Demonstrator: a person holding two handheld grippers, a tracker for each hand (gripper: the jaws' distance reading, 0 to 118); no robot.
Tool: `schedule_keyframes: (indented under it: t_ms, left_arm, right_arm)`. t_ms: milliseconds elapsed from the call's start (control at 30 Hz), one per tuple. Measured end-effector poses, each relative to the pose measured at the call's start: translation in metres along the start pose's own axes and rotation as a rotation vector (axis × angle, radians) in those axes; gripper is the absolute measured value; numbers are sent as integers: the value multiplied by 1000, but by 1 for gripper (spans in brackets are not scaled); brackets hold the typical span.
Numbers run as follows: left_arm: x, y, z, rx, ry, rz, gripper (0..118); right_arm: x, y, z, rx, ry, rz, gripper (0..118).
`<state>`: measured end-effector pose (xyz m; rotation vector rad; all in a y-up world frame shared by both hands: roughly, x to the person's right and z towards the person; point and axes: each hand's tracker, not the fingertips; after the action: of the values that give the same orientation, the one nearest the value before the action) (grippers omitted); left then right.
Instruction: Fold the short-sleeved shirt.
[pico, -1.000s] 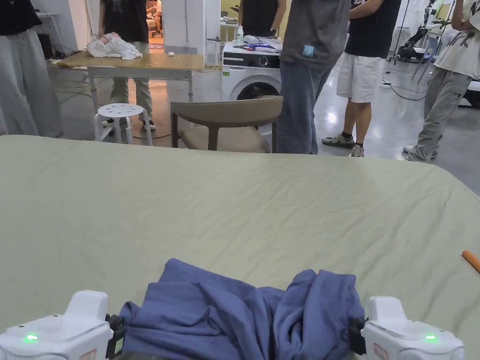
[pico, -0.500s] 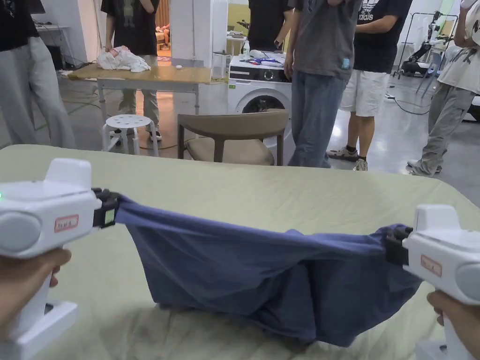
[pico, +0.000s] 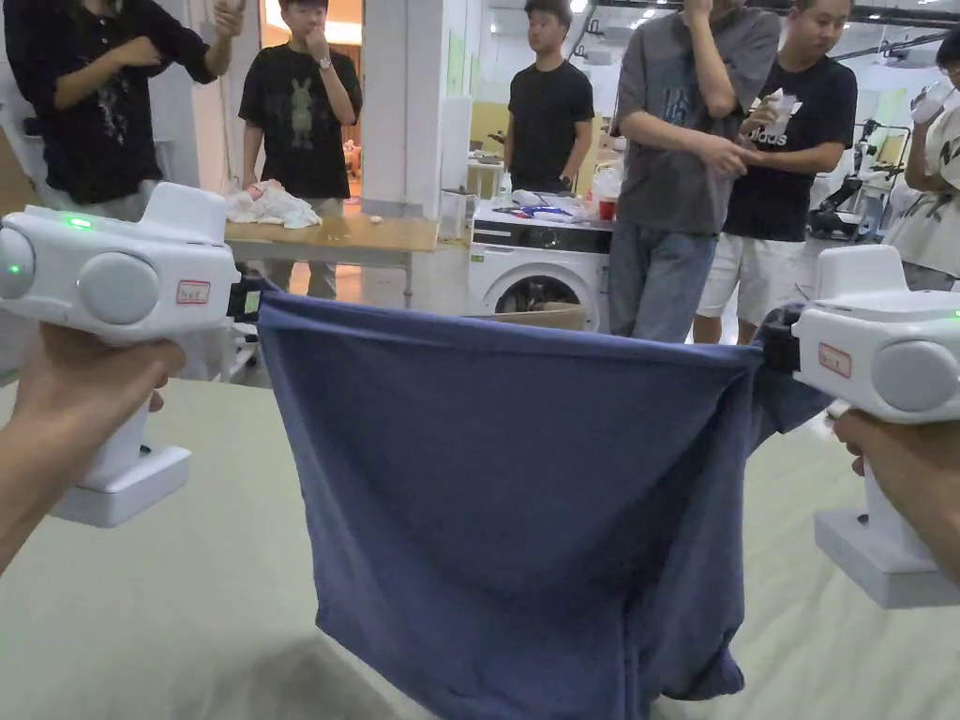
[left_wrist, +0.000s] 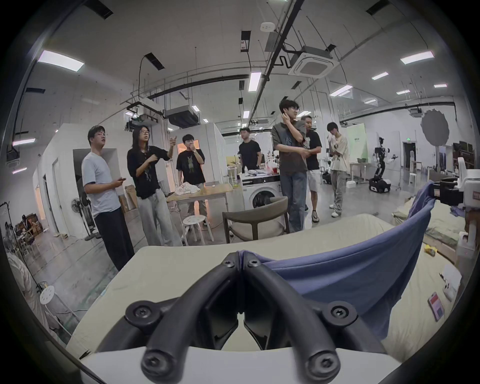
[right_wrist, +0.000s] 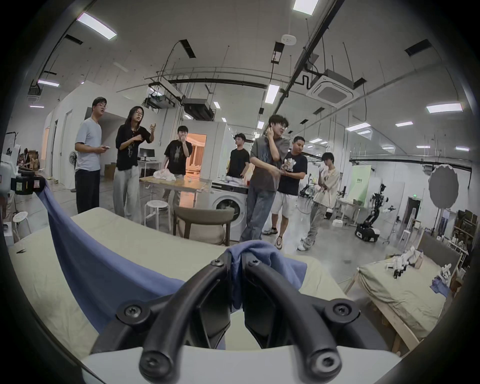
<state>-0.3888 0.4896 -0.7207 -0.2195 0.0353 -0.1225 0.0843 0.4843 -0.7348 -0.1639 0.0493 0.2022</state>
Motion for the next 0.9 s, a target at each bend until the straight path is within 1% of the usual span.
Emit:
schedule_keyframes:
  t_ms: [100, 400, 433, 567, 633, 733, 767, 833, 900]
  left_arm:
    - [-5, 19, -10, 23, 25, 3, 0]
    - [-23, 84, -28, 115, 62, 54, 0]
    - [-25, 91, -29, 123, 66, 54, 0]
    - [-27, 110, -26, 168, 89, 51, 0]
    - [-28, 112, -25, 174, 90, 60, 0]
    - [-28, 99, -25, 176, 92, 62, 0]
    - [-27, 93, -26, 170, 92, 57, 0]
    - [-27, 73, -28, 159, 79, 57, 0]
    - [-24, 51, -27, 133, 67, 70, 0]
  right_arm:
    - [1, 25, -14, 29, -15, -11, 5]
    - [-4, 96, -35, 138, -86, 26, 5]
    - [-4, 105, -36, 156, -95, 41, 5]
    - [-4, 130, -36, 204, -117, 48, 5]
    - [-5, 132, -35, 220, -127, 52, 5]
    - [-8, 118, -30, 234, -132, 70, 5]
    - [-10, 111, -30, 238, -131, 86, 5]
    - [-15, 91, -27, 232, -149, 151, 5]
    - [-19, 70, -23, 213, -134, 170, 5]
